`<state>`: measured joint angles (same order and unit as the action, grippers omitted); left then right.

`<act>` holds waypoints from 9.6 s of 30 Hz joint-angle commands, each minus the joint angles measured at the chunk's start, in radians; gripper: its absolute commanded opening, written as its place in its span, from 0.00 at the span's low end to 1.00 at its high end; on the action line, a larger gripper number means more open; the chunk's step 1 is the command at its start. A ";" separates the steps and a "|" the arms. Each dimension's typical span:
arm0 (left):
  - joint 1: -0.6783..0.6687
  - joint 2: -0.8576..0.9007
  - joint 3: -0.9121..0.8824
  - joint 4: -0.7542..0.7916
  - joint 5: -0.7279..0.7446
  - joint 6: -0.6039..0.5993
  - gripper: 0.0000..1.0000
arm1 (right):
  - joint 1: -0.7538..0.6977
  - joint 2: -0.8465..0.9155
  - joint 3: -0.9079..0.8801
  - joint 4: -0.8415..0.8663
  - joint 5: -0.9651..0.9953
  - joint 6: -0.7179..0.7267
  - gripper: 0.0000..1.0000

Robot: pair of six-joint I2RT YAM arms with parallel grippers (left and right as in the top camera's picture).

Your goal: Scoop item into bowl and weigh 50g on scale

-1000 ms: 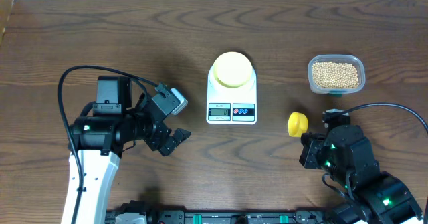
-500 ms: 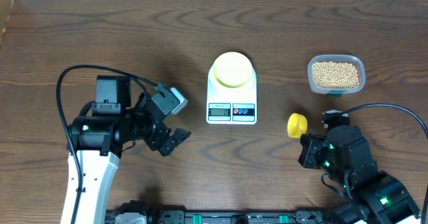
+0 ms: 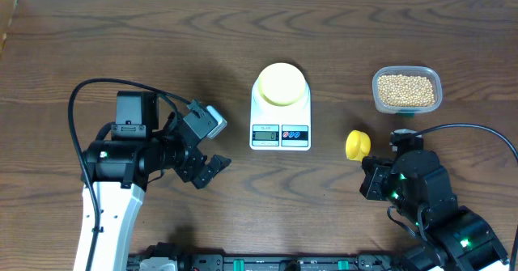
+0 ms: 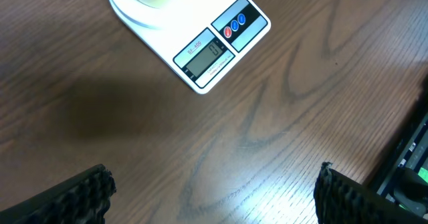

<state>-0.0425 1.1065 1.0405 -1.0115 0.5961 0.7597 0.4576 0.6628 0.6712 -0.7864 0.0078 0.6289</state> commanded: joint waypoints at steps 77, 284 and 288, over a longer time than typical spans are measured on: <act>0.049 0.081 0.025 0.018 0.047 0.100 0.98 | -0.005 -0.002 -0.007 -0.004 0.008 0.013 0.01; 0.049 0.081 0.025 0.018 0.047 0.100 0.98 | -0.508 1.171 0.805 -0.160 0.179 -0.862 0.01; 0.049 0.081 0.025 0.018 0.047 0.100 0.98 | -0.508 1.172 0.805 -0.160 0.117 -0.862 0.01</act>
<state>0.0029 1.1843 1.0412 -0.9901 0.6270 0.8436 -0.0528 1.8179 1.4815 -0.9463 0.1715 -0.2432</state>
